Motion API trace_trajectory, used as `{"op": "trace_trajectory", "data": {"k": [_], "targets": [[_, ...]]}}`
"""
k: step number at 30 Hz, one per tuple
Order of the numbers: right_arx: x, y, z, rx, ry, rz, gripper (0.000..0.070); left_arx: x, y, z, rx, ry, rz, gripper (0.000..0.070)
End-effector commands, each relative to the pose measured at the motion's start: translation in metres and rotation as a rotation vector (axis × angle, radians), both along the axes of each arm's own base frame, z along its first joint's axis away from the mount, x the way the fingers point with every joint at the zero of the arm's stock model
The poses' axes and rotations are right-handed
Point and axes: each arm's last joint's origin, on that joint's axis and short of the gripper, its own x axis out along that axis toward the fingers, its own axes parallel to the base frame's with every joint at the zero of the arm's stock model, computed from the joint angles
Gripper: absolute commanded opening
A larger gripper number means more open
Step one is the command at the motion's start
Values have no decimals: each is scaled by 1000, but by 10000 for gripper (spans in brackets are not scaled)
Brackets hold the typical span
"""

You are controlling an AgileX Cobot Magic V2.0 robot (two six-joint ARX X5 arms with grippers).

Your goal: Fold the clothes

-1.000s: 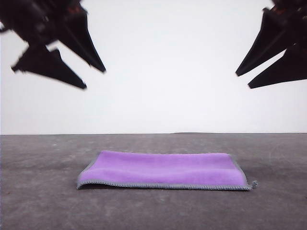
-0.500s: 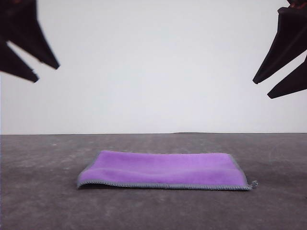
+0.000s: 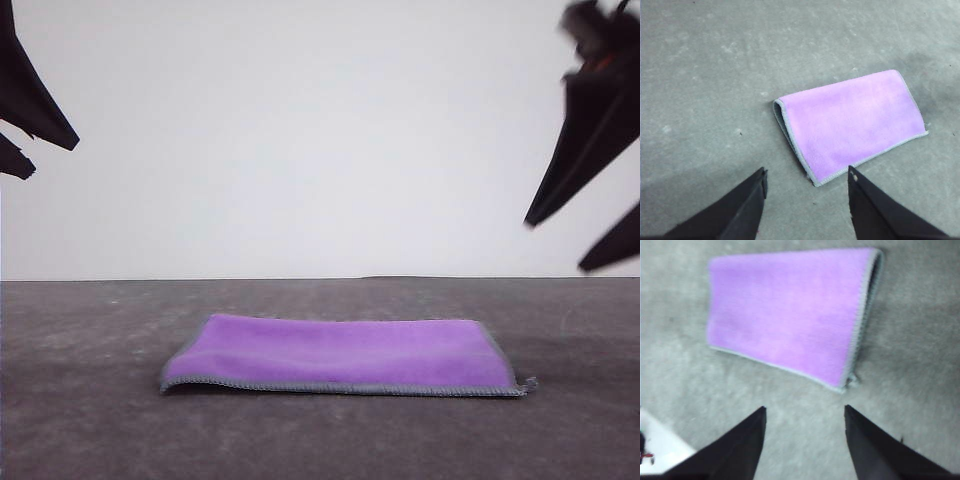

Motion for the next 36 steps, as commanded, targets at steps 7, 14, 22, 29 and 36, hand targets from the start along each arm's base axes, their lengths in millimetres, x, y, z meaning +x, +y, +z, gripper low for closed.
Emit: {"op": "trace_trajectory", "data": {"k": [7, 14, 22, 29, 36], "targets": [[36, 9, -32, -6, 9, 8, 341, 1, -1, 2, -5, -3, 0, 308], [53, 14, -60, 10, 48, 25, 341, 1, -1, 1, -6, -2, 1, 308], [62, 20, -84, 102, 112, 87, 341, 1, -1, 1, -19, 10, 12, 308], [65, 21, -93, 125, 138, 103, 226, 1, -1, 1, -20, 10, 13, 308], [67, 22, -92, 133, 129, 92, 0, 1, -1, 1, -20, 10, 13, 308]]}}
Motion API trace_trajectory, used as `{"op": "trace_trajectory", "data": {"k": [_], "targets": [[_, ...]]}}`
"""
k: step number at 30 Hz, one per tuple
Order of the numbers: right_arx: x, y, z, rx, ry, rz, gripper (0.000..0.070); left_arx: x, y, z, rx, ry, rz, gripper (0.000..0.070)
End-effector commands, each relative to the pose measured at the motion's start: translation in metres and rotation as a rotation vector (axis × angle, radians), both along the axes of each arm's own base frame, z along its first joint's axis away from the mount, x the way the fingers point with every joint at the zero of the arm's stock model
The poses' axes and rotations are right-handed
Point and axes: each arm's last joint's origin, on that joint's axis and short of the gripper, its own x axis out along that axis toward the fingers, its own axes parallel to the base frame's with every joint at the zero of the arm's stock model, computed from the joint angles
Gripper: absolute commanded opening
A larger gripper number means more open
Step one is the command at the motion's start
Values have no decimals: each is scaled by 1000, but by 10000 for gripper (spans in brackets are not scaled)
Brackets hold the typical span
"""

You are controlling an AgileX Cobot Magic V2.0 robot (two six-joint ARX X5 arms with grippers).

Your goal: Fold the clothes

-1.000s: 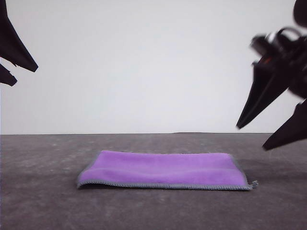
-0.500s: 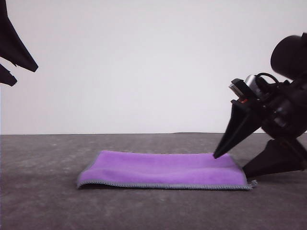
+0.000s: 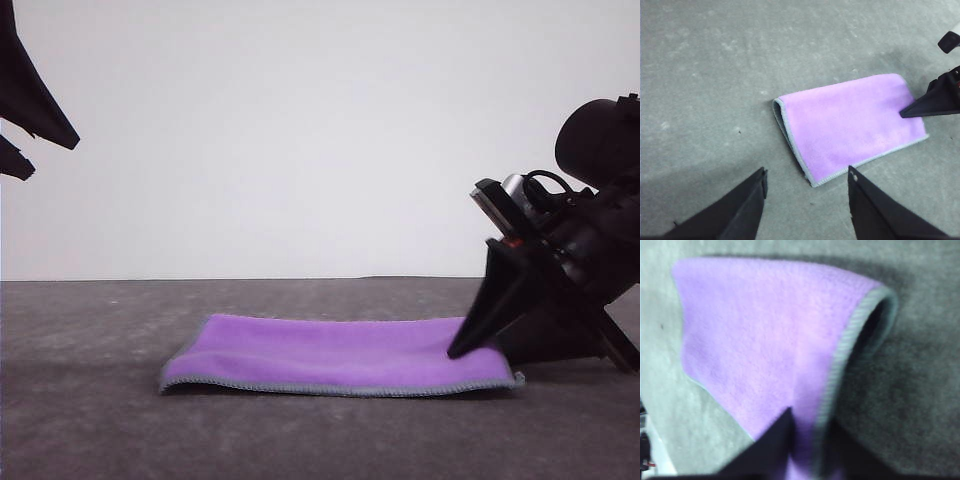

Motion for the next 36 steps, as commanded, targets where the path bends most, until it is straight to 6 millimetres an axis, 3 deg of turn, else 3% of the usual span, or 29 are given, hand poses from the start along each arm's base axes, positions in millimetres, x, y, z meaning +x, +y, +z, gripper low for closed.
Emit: {"op": "trace_trajectory", "data": {"k": [1, 5, 11, 16, 21, 27, 36], "targets": [[-1, 1, -7, -6, 42, -6, 0, 1, -1, 2, -3, -5, -2, 308], [3, 3, 4, 3, 15, -2, 0, 1, -1, 2, -3, -5, -2, 308], [10, 14, 38, 30, -71, 30, 0, 1, -1, 2, -3, -6, -2, 308], [16, 32, 64, 66, -88, 100, 0, 1, -1, 2, -3, -7, -2, 308], [21, 64, 80, 71, -145, 175, 0, 1, -1, 2, -3, -9, -2, 308], [27, 108, 78, 54, -157, 262, 0, 1, -1, 2, -3, -8, -2, 308], [30, 161, 53, 41, -100, 368, 4, 1, -1, 2, -3, -8, -2, 308]]}}
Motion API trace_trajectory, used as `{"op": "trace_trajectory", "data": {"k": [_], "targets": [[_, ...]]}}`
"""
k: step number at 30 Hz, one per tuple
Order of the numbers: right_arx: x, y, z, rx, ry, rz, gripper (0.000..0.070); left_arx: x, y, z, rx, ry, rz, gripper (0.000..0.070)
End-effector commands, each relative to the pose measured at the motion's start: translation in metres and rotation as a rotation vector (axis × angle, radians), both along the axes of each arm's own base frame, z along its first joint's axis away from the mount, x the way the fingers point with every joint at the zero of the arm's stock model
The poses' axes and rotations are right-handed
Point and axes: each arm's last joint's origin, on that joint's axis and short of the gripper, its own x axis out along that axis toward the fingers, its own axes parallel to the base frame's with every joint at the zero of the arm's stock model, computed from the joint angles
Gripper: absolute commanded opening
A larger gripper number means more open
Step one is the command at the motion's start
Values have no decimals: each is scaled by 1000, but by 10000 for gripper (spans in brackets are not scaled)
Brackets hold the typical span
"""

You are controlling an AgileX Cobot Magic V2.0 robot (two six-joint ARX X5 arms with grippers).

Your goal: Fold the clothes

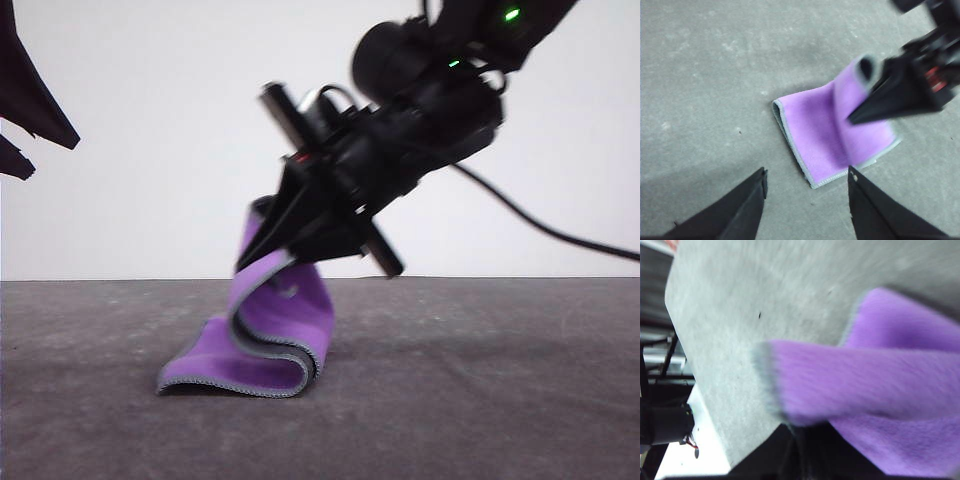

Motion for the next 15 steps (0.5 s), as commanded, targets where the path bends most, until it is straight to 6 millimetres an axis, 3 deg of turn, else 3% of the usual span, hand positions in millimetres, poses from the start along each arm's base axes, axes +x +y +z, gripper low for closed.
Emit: {"op": "trace_trajectory", "data": {"k": [1, 5, 7, 15], "targets": [[2, 11, -6, -2, 21, 8, 14, 1, -1, 2, -3, -7, -2, 308], [0, 15, -10, -13, 41, 13, 249, 1, -1, 2, -3, -7, -2, 308], [-1, 14, -8, -13, 58, 6, 324, 1, -1, 2, -3, -7, -2, 308], [-1, -12, 38, -1, -124, -34, 325, 1, -1, 2, -5, -4, 0, 308]]}}
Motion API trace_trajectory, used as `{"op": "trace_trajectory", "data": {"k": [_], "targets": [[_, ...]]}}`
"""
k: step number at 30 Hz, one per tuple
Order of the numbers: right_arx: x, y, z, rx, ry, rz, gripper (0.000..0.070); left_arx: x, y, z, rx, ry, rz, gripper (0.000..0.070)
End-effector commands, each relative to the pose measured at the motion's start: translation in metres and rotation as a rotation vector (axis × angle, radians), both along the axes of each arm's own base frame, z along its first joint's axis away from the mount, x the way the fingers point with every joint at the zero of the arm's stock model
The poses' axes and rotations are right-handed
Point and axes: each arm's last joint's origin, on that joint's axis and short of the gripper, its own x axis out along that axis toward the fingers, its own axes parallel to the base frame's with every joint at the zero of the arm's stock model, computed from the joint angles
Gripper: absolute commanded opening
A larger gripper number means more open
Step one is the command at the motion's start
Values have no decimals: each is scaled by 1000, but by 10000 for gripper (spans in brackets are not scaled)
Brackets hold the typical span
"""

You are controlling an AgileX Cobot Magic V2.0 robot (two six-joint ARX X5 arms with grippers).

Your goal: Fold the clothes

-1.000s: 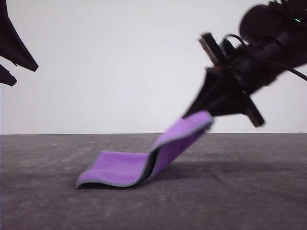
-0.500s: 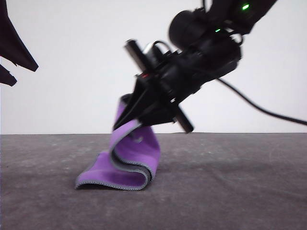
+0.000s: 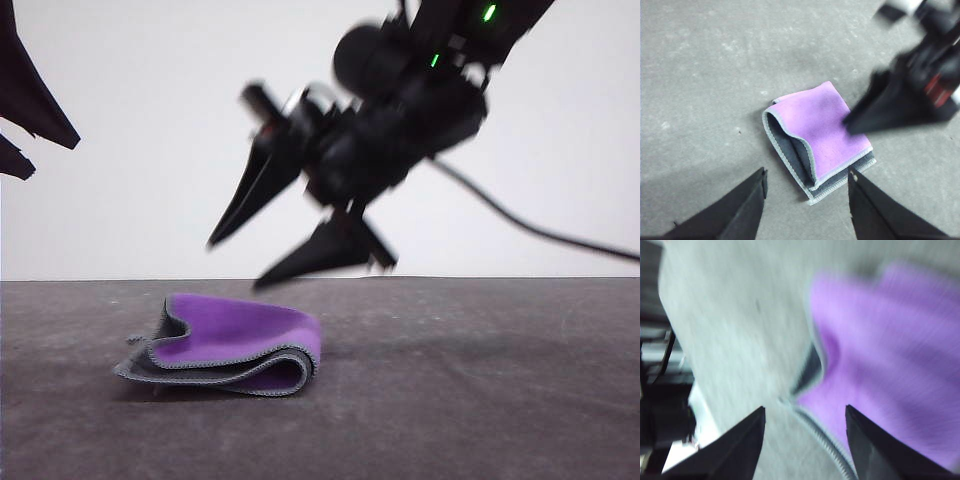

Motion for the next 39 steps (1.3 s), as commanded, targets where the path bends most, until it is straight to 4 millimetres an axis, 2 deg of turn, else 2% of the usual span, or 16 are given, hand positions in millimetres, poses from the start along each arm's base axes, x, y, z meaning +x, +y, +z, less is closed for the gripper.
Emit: {"op": "trace_trajectory", "data": {"k": [1, 7, 13, 18, 23, 29, 35, 36, 37, 38, 39], "targets": [[0, -2, 16, -8, -113, 20, 325, 1, -1, 2, -4, -5, -1, 308], [-21, -36, 57, -214, -384, -49, 325, 1, -1, 2, -4, -5, -1, 309], [-53, -78, 76, -252, -508, -146, 325, 1, -1, 2, -2, -6, -2, 309], [-80, -112, 69, -229, -571, -222, 325, 1, -1, 1, -1, -3, -2, 309], [-100, -136, 51, -185, -623, -317, 325, 1, -1, 1, -3, -2, -1, 309], [-112, -144, 26, -171, -611, -355, 325, 1, -1, 1, -4, -1, 0, 309], [-113, -144, 23, -178, -591, -332, 324, 1, -1, 1, -4, -3, -1, 309], [-113, -144, 23, -178, -593, -334, 295, 1, -1, 2, -4, -3, -1, 291], [-113, -144, 23, -181, -593, -335, 208, 1, -1, 2, -5, -5, -1, 236], [-113, -145, 23, -185, -596, -338, 90, 1, -1, 2, -8, -6, -4, 105], [-113, -145, 23, -188, -599, -341, 3, 1, -1, 2, -10, -6, -8, 0]]}}
